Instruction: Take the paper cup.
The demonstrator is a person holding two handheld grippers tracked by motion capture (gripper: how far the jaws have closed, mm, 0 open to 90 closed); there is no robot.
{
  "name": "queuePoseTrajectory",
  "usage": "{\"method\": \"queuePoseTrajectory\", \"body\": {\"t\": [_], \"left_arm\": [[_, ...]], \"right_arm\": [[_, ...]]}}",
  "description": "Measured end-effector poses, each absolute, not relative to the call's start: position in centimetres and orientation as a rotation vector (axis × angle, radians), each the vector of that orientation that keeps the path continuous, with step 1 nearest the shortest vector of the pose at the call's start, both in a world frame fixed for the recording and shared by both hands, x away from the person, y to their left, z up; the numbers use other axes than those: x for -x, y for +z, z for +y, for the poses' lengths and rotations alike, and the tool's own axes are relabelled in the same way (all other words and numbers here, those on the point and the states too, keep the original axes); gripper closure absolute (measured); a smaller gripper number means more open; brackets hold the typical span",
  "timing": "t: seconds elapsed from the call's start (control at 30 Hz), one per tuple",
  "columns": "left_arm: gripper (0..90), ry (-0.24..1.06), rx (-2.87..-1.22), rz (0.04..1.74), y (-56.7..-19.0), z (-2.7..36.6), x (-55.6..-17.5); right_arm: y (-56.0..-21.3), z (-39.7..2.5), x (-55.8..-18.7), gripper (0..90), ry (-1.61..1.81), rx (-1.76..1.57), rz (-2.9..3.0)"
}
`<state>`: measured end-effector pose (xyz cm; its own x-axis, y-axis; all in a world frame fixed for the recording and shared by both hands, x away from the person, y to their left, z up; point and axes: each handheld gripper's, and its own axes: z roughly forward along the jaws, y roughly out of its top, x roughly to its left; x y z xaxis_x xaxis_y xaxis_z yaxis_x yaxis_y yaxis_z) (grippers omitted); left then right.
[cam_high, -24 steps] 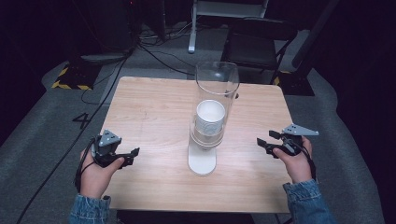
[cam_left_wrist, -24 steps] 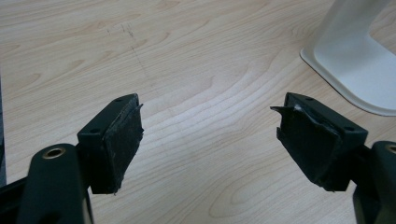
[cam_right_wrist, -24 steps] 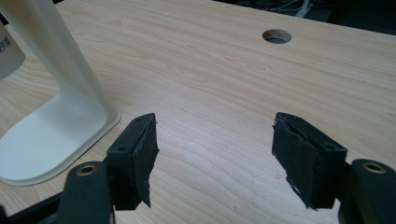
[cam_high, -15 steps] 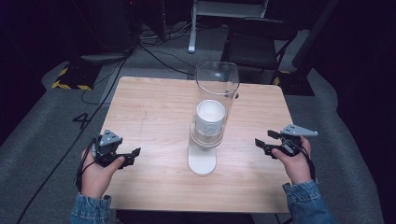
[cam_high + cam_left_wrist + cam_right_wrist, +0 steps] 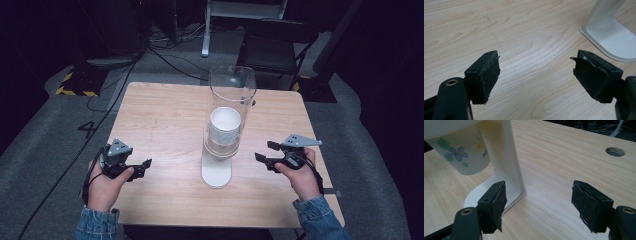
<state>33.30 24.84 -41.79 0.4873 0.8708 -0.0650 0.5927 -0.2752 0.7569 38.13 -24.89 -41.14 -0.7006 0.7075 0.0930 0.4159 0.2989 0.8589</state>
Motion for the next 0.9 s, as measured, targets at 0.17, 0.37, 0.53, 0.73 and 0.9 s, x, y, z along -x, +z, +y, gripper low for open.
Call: {"method": "queuePoseTrajectory", "body": {"t": [0.17, 0.37, 0.53, 0.73, 0.9], "left_arm": [[20.9, 0.47, -1.994, 1.199, -42.0, 24.6, -33.4], [20.9, 0.468, -1.994, 1.204, -42.1, 24.6, -33.4], [20.9, 0.469, -2.001, 1.203, -42.1, 24.7, -33.4], [20.9, 0.47, -2.008, 1.207, -42.3, 24.5, -33.4], [20.9, 0.467, -2.017, 1.204, -42.4, 24.5, -33.4]], "right_arm": [[-41.4, -22.9, -37.8, 28.2, 1.395, -0.972, 2.302], [-41.8, -20.5, -37.4, 26.0, 1.438, -0.906, 2.33], [-42.0, -18.5, -37.1, 25.3, 1.483, -0.838, 2.34], [-42.3, -17.1, -37.0, 25.2, 1.512, -0.806, 2.334], [-42.9, -15.6, -37.2, 25.2, 1.523, -0.781, 2.307]]}}
